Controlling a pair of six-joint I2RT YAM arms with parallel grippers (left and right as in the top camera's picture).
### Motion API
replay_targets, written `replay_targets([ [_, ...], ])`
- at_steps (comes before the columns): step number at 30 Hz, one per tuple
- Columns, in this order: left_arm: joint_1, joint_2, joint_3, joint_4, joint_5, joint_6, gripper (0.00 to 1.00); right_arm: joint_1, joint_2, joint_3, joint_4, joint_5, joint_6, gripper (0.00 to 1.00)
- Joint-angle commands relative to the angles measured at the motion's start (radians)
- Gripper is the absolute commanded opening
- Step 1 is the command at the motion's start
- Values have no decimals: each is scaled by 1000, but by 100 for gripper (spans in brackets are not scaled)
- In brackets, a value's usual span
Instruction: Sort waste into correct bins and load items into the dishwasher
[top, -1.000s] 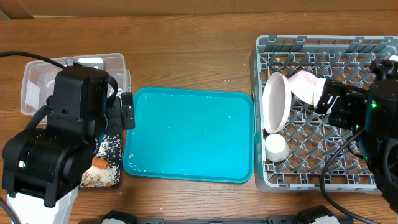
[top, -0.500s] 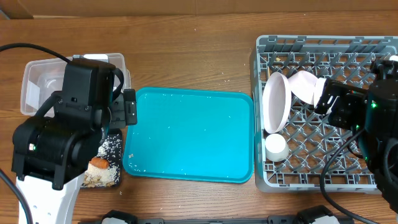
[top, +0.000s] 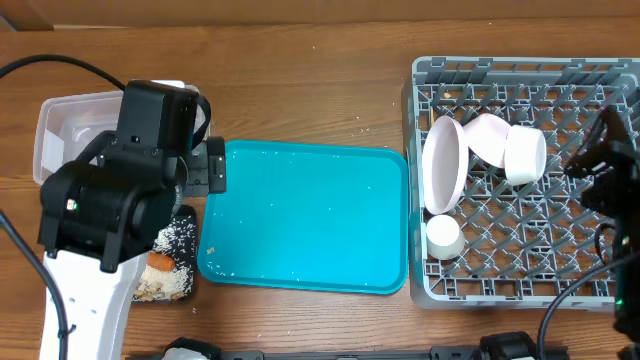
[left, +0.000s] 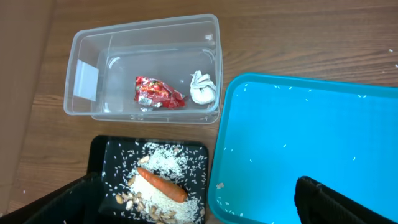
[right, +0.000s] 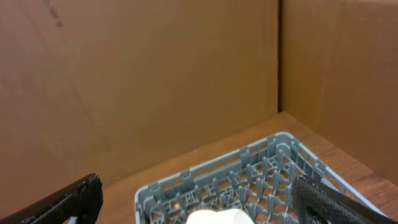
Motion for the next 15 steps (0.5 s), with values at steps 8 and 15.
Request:
replay_targets([
  [8,5,63,18,3,-18,15,100,-118,-330,-563,203,-146,-25,100],
  [15,5,96,18,4,-18,15,100,-164,-533,-860,378,-152,-26,100],
])
